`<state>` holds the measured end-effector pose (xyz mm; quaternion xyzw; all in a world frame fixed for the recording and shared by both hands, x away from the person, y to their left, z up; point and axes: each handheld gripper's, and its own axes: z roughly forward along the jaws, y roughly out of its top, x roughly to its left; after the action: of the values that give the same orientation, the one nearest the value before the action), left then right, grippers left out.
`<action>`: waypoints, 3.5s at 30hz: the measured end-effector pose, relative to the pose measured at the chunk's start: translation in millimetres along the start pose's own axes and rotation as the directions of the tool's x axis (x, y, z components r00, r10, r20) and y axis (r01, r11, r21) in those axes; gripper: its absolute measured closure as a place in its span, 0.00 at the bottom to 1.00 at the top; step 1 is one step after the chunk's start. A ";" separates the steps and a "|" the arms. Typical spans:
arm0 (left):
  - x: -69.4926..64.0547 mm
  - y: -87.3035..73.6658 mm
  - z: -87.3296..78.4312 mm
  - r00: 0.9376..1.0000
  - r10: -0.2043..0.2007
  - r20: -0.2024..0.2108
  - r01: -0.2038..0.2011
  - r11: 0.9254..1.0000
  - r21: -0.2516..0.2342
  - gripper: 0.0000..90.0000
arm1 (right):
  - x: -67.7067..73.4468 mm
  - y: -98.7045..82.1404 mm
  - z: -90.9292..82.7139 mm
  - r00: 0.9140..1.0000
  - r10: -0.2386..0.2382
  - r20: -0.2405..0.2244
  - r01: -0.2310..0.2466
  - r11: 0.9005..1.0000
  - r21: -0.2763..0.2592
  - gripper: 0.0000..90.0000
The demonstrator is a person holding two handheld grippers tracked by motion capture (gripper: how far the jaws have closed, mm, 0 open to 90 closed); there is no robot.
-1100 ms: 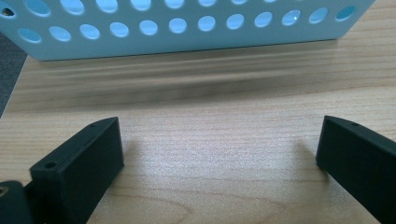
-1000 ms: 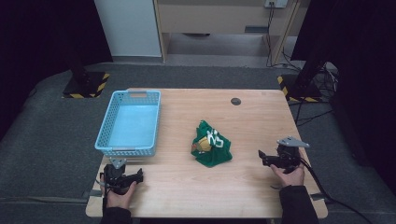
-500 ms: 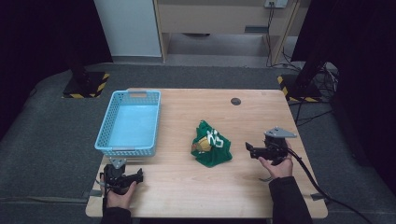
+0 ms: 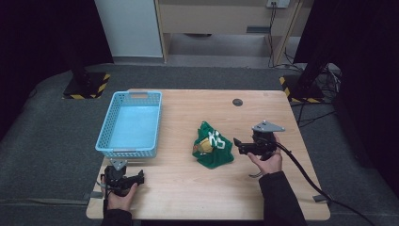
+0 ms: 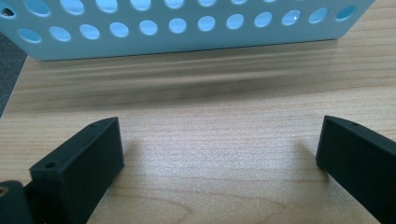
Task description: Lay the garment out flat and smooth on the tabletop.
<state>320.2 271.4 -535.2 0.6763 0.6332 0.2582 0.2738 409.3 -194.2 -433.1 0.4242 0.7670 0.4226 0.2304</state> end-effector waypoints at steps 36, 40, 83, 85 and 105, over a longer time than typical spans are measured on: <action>0.0 0.0 0.0 1.000 0.000 0.001 0.000 1.000 0.000 0.00 | 47.9 13.9 55.4 0.986 -0.003 -0.165 0.005 1.000 0.011 0.31; 0.0 0.0 0.0 1.000 0.001 0.001 -0.001 1.000 0.000 0.00 | 49.5 10.7 59.2 0.984 -0.009 -0.180 0.014 1.000 0.022 0.40; 0.0 0.0 0.0 1.000 0.000 0.001 0.000 1.000 0.000 0.00 | 56.0 121.8 -14.2 0.995 -0.066 -0.080 0.036 0.945 -0.326 0.95; 0.0 0.1 -0.1 1.000 0.001 0.001 -0.001 1.000 0.001 0.00 | 55.5 128.9 -18.1 0.996 -0.069 -0.059 0.043 0.931 -0.363 0.95; -0.6 -0.7 -1.4 1.000 0.007 0.002 -0.007 1.000 -0.011 0.03 | 14.8 66.3 21.2 0.998 0.062 0.012 -0.058 0.977 -0.206 0.42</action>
<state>318.6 270.9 -534.7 0.6772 0.6292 0.2619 0.2774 446.8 -153.4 -388.4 0.4250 0.7039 0.5024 0.2674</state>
